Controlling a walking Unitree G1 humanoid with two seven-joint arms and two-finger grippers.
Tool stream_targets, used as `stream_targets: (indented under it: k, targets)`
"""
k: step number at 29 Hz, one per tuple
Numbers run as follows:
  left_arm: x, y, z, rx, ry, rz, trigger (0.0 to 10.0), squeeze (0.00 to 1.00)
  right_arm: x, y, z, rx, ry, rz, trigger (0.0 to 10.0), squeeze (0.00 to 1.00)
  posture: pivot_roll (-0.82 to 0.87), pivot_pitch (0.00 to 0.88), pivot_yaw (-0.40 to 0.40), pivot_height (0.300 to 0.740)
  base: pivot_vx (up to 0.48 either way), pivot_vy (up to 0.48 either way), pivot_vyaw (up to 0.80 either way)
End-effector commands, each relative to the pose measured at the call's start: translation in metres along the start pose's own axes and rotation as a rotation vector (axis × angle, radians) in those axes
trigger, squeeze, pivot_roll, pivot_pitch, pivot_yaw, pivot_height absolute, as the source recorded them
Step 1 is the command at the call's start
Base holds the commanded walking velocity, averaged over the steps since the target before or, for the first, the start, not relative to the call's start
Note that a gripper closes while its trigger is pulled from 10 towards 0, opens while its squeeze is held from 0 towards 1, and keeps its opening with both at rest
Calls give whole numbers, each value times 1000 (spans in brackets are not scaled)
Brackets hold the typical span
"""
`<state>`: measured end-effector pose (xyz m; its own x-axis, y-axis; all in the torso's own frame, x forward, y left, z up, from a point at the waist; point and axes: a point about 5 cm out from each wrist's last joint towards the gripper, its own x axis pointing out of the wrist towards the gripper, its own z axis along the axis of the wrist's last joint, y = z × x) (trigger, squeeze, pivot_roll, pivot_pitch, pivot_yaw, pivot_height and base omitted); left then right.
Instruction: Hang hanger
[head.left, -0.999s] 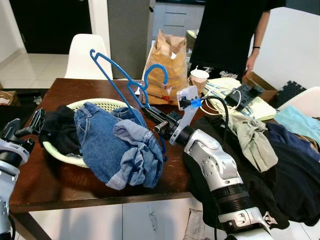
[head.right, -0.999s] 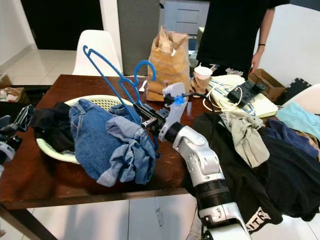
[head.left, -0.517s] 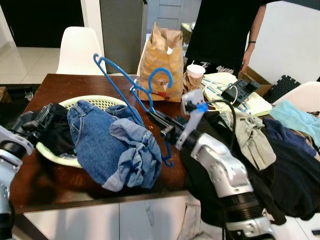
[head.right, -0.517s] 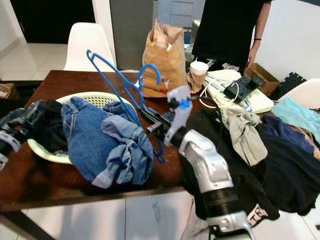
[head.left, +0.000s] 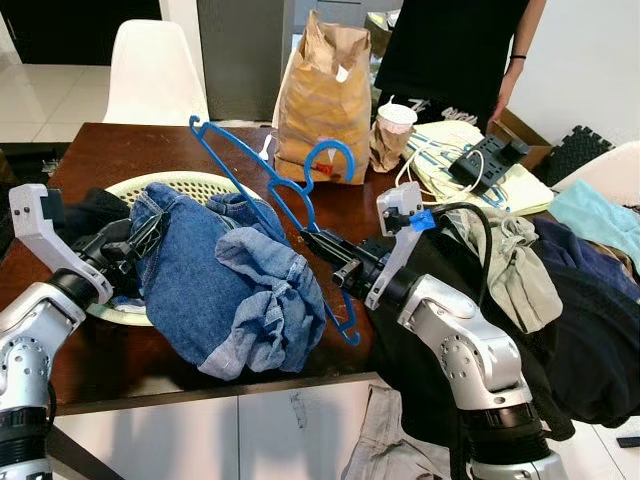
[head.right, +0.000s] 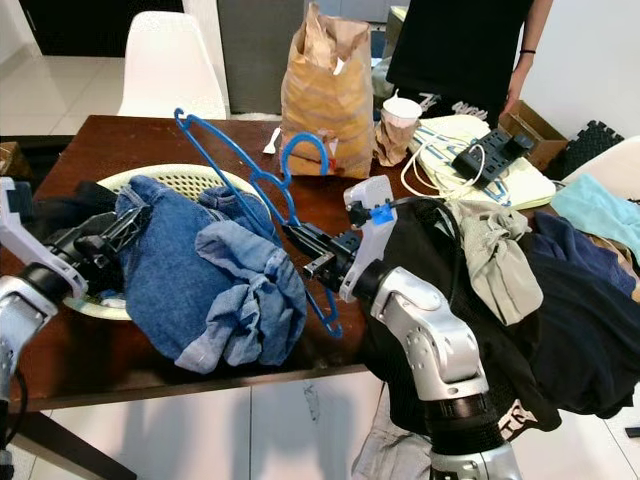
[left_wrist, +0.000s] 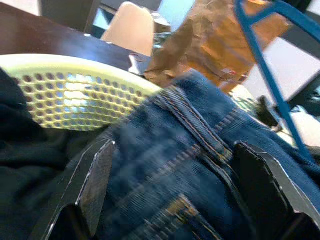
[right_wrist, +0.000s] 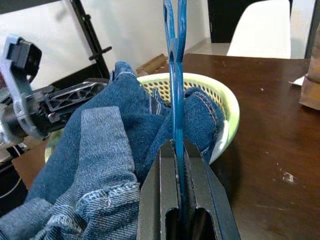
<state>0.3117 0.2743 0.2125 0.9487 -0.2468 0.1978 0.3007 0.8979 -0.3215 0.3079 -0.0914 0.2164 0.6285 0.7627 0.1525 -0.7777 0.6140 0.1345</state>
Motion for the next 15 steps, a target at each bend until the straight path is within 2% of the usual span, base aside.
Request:
stream_targets:
  k: [1,5,6,7,15]
  targets:
    - [-2,12,3,25,-1,87,10000,0,-3,2,-4,16,23,-4,10000,0,-79,174,-96,740,0,0,0]
    - [-5,21,5,-2,-18,141,9647,0,-4,3,-3,19,29,-9,10000,0,-79,175,-96,740,0,0,0]
    - [-6,22,5,-7,-21,147,4275,0,-4,3,-3,19,29,-9,10000,0,-80,176,-96,740,0,0,0]
    - [-9,25,5,-22,-27,153,0,0,-4,2,-2,18,28,-12,10000,0,-80,175,-96,740,0,0,0]
    - [-12,29,5,-44,-33,164,0,0,-5,2,1,17,26,-21,10000,0,-81,173,-94,740,0,0,0]
